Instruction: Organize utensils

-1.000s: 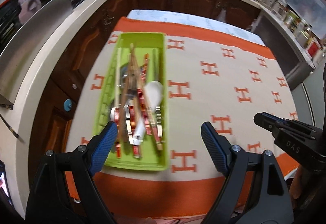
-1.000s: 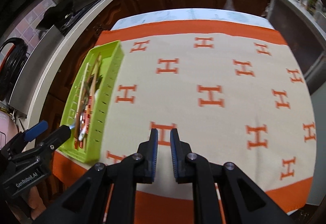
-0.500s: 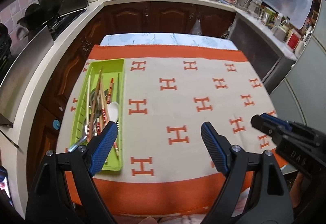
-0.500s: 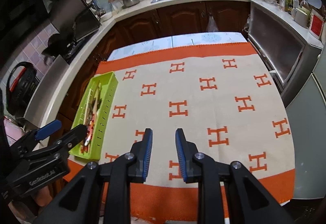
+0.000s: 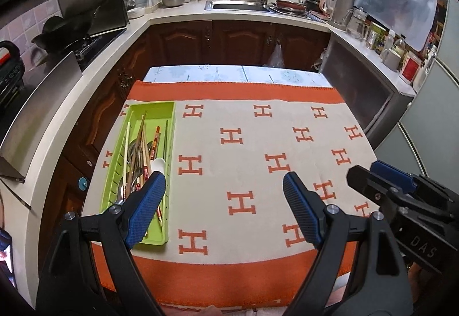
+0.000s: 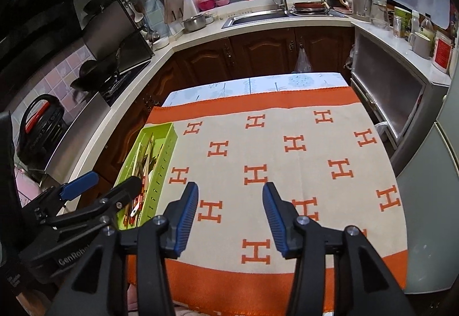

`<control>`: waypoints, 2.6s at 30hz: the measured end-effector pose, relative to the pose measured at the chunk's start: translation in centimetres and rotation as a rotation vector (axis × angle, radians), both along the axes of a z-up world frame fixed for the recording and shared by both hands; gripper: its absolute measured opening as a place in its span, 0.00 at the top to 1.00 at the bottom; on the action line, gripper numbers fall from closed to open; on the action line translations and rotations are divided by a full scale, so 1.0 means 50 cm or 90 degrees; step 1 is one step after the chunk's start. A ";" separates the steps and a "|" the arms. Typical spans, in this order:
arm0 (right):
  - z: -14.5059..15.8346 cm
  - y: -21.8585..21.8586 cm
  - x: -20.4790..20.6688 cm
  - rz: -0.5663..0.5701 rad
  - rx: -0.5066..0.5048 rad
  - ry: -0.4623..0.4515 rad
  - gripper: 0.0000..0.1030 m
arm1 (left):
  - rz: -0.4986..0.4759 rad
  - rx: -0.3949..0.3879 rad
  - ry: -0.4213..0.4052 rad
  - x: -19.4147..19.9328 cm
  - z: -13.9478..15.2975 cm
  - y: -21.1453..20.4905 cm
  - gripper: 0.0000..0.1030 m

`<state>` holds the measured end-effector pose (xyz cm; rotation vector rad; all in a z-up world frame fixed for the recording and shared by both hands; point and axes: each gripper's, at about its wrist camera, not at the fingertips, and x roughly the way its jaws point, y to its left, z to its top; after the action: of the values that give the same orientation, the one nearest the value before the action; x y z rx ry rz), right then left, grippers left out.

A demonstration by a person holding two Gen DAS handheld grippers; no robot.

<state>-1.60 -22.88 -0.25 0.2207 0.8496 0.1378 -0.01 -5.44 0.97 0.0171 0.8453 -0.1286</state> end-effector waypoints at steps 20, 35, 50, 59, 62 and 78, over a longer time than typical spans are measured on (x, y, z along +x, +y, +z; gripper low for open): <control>-0.009 0.005 0.008 0.003 0.009 0.015 0.54 | -0.004 0.004 0.006 0.010 -0.011 -0.004 0.20; -0.025 0.010 0.012 0.003 0.013 0.027 0.54 | 0.002 0.009 0.014 0.015 -0.028 -0.001 0.20; -0.027 0.011 0.012 0.003 0.014 0.027 0.54 | 0.002 0.008 0.015 0.015 -0.030 0.001 0.20; -0.027 0.009 0.011 0.003 0.016 0.027 0.54 | 0.002 0.006 0.018 0.012 -0.038 -0.004 0.20; -0.027 0.008 0.011 0.003 0.017 0.027 0.54 | 0.002 0.006 0.020 0.007 -0.043 -0.008 0.20; -0.031 0.013 0.005 0.003 0.022 0.030 0.54 | 0.005 0.007 0.027 0.002 -0.048 -0.016 0.20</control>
<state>-1.35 -22.23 -1.82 0.2552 0.8957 0.1522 0.10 -6.24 -1.45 0.0213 0.8888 -0.1165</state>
